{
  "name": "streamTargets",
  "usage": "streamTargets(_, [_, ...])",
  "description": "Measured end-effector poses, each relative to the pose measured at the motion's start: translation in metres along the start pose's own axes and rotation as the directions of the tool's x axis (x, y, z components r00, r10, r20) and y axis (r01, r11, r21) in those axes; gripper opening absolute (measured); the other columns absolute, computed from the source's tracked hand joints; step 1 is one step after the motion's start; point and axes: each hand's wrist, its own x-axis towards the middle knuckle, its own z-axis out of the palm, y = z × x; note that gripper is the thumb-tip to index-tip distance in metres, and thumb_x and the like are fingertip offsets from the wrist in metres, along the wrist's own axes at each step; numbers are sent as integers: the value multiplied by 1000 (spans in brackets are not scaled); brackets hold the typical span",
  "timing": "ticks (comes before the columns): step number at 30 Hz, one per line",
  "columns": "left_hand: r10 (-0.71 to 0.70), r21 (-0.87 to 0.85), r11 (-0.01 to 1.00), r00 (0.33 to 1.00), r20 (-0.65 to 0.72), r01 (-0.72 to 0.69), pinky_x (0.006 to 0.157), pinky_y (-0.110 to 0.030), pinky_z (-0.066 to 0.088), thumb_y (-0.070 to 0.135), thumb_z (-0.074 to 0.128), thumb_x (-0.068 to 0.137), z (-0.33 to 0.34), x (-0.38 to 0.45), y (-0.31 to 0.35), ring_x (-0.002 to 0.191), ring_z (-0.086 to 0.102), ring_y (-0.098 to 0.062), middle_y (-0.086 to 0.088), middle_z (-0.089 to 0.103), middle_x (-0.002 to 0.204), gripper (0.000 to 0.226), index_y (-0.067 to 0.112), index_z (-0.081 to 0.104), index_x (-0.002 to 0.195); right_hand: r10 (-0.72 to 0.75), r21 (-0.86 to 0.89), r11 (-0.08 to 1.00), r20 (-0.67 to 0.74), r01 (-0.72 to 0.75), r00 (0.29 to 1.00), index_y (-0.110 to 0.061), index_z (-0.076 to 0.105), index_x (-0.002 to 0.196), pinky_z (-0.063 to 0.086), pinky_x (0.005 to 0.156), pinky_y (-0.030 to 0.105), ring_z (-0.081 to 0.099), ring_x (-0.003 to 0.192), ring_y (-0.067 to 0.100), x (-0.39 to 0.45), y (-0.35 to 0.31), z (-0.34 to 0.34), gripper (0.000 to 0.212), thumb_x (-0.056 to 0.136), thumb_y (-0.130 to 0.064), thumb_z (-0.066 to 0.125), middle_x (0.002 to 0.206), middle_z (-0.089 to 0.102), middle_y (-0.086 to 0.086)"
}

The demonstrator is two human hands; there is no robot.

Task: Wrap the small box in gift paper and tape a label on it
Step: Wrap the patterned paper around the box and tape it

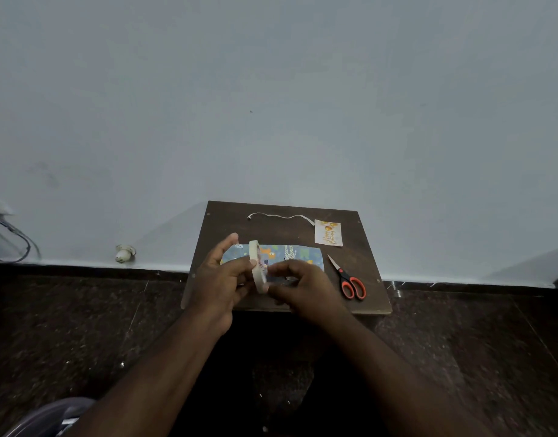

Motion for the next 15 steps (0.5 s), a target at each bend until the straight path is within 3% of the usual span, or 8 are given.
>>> streamTargets(3, [-22,-11,1000,999,32,23,72,-34,59,-3,62,91,7,3,-3,90,76,-25,-7,79,96,58,34,55,135,-35,-99,994,35,38,999,-28,72,104,54,63,20,69,67,2,-5,6,-2,18,88,-21,76,84,74,-7])
streamTargets(5, [-13,18,1000,998,62,12,79,-35,59,-2,64,91,11,7,-6,99,74,-26,-8,78,103,62,34,51,140,-74,-137,988,-13,72,997,-32,71,99,56,67,23,66,65,-1,-2,11,-8,18,89,-17,74,78,71,-14])
streamTargets(8, [13,123,992,991,130,-29,92,-40,59,-2,69,89,19,18,-6,107,72,-21,-5,76,112,71,35,45,144,-160,-283,952,-151,113,975,-27,76,104,45,67,13,61,68,-6,16,23,-32,22,87,-13,73,82,67,-22])
streamTargets(10, [38,227,971,989,146,-71,93,-42,59,-3,70,89,23,29,-8,110,70,-20,-4,73,116,71,35,46,144,-142,-365,930,-262,38,955,-23,77,108,41,69,18,59,73,-1,36,35,-56,27,87,-9,68,93,73,-10])
streamTargets(12, [85,339,931,985,153,-133,88,-42,60,-4,66,91,26,39,-11,107,68,-18,-5,69,119,67,33,48,143,-55,-413,906,-328,-91,943,-19,75,113,43,77,21,65,92,14,56,48,-81,29,88,-9,64,111,73,0])
streamTargets(15, [154,499,838,973,173,-222,72,-20,58,-4,62,92,30,50,-18,95,66,-7,2,67,114,59,31,53,138,27,-475,858,-334,-193,942,-12,75,113,50,91,33,63,111,29,84,69,-103,27,88,-9,64,121,70,10])
